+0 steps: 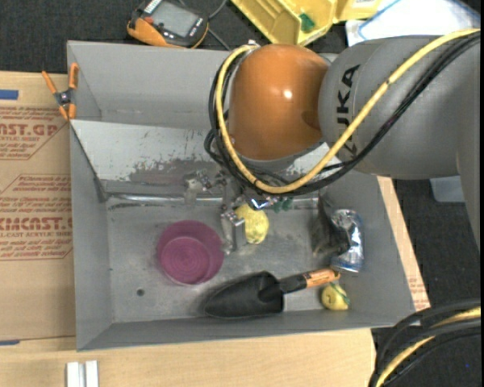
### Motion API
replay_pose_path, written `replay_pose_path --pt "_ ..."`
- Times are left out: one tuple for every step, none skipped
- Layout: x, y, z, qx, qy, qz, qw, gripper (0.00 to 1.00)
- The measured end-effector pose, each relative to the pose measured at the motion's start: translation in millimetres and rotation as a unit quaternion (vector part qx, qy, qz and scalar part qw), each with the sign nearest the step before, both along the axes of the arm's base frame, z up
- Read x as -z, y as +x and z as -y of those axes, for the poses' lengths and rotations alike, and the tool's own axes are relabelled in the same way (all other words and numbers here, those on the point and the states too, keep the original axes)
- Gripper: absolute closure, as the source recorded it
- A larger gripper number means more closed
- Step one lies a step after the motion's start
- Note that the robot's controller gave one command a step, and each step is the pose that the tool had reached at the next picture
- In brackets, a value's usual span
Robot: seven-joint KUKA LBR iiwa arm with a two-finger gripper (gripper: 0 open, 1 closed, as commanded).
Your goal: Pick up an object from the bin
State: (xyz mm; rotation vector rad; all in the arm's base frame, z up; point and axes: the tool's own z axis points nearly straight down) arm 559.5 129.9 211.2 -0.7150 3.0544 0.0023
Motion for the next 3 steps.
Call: replay_pose_path --pt "-29 -19.9 -4 0.026 0.001 0.0024 0.9997 0.00" --pt "-4 -11.6 -18 0.022 0.000 0.0008 0.9998 0.00" --pt "0 -3.7 -27 -0.072 0.000 0.0019 0.9974 0.00"
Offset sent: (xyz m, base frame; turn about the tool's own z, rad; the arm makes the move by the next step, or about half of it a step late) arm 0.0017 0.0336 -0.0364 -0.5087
